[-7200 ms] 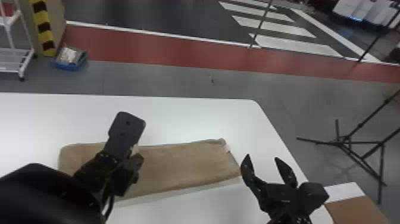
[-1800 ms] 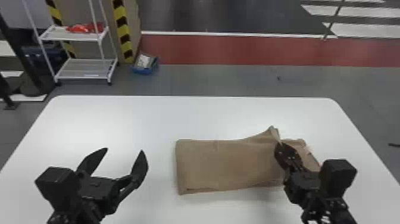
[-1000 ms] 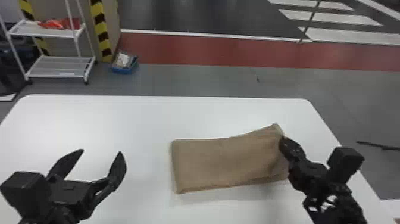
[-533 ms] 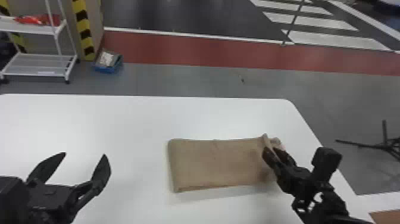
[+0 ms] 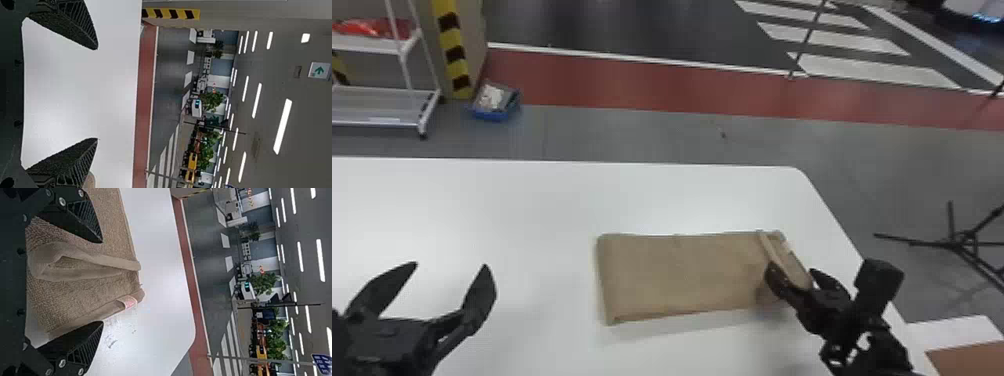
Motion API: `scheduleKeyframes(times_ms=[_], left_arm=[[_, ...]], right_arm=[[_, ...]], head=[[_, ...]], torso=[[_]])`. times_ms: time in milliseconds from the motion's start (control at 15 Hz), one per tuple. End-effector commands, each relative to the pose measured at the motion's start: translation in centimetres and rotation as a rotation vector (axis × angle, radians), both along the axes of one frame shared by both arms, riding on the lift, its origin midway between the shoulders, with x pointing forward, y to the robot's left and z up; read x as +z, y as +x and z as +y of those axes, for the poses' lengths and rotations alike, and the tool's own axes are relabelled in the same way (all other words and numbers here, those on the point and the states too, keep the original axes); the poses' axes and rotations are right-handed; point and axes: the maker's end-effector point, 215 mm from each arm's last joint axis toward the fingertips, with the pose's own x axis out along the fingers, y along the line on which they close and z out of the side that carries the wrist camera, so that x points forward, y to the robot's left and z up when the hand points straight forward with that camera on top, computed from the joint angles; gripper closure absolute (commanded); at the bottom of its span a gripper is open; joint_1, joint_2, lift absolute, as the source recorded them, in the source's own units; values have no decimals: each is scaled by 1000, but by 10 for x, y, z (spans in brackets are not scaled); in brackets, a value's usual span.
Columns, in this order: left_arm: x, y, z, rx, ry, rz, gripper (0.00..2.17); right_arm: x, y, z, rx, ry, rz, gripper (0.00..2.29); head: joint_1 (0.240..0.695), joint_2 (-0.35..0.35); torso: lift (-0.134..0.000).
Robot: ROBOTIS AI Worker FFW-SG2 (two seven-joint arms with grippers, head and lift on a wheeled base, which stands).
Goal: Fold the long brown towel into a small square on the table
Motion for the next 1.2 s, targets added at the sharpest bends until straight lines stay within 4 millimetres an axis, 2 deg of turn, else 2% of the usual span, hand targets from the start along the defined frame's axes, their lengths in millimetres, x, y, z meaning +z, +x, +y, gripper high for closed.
scheduleKeyframes(times_ms=[0,267,467,733,867,1000,1133], left_arm=[[-1,0,1,0,-3,1,39],[0,0,1,2,-2,0,39],[-1,0,2,3,-1,1,39],[-3,0,1,2,-4,4,39],[-2,1,1,2,-4,1,39],[-3,0,1,0,-4,4,39],[-3,0,1,0,-4,6,39]], right_arm=[[-2,0,0,2,-7,6,70],[-6,7,23,49,-34,24,137],[-22,5,37,81,-75,87,225],[-16,8,43,94,-80,78,566],[-13,9,45,96,-80,70,593],[-12,9,45,96,-81,71,1008],[-10,10,45,96,-77,64,1089]], head=[[695,-260],[695,-257],[695,-228],[695,-212],[695,-208],[695,-205],[695,-204]], torso=[[-111],[-111],[-111],[-111],[-111],[-111],[-111]])
